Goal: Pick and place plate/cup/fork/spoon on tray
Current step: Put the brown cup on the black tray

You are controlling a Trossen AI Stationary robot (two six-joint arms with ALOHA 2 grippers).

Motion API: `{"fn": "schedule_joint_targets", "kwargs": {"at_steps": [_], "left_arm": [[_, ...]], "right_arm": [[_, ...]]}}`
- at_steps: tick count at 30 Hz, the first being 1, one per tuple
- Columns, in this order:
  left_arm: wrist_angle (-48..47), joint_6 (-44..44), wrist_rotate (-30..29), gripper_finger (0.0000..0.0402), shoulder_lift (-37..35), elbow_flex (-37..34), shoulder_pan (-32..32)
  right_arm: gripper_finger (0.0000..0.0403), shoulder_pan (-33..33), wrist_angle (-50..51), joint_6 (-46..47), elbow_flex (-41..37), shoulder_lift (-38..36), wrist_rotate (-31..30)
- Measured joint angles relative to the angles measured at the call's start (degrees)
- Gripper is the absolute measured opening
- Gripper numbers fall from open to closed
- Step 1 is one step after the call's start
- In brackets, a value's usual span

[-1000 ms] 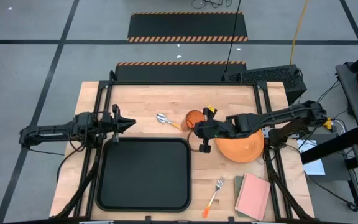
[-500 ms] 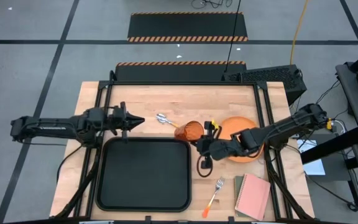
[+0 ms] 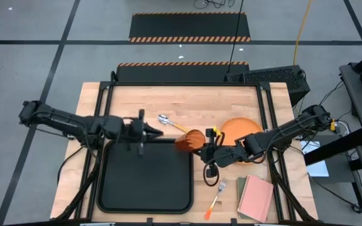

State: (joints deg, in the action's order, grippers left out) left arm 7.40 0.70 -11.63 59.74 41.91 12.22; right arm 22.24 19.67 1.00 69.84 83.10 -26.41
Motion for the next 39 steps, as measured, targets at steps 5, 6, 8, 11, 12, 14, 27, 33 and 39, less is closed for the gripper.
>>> {"fn": "schedule_joint_targets", "kwargs": {"at_steps": [5, 6, 8, 11, 12, 14, 27, 33, 39], "left_arm": [[-5.6, 2.0, -1.5, 0.0081, 9.4, 11.3, 4.6], [-8.1, 2.4, -2.4, 0.0095, 11.2, 14.1, 5.3], [-14.0, 3.7, -3.9, 0.0122, 14.8, 20.0, 6.3], [-21.9, 5.0, -5.0, 0.0157, 19.7, 28.6, 7.6], [-23.9, 5.5, -5.0, 0.0166, 21.3, 31.4, 8.0], [-27.8, 6.8, -5.0, 0.018, 24.2, 36.1, 8.6], [-41.5, 14.2, -4.4, 0.0196, 35.8, 47.5, 10.1], [-40.7, 17.7, -4.4, 0.0196, 36.9, 47.5, 9.7], [-41.3, 20.7, 2.1, 0.0196, 38.9, 47.5, 6.8]], "right_arm": [[0.0001, 0.0, 0.1, -0.2, 0.0, 0.1, 6.9], [0.0002, 0.0, 0.0, -0.1, 0.0, 0.1, 7.7], [0.0003, 0.1, 0.2, -0.2, 0.0, 0.1, 8.8], [0.0004, 0.0, 0.5, -0.2, 0.0, 0.1, 8.8], [0.0004, 0.0, 0.5, -0.2, 0.0, 0.1, 8.8], [0.0005, 0.0, 0.8, -0.2, 0.0, 0.1, 9.6], [0.0006, 1.5, 0.7, -0.1, 0.0, 0.1, 14.7], [0.0006, 1.5, -2.0, -0.7, -1.8, 0.1, 14.7], [0.0006, 1.0, -2.4, -2.6, -2.5, 0.1, 16.2]]}}
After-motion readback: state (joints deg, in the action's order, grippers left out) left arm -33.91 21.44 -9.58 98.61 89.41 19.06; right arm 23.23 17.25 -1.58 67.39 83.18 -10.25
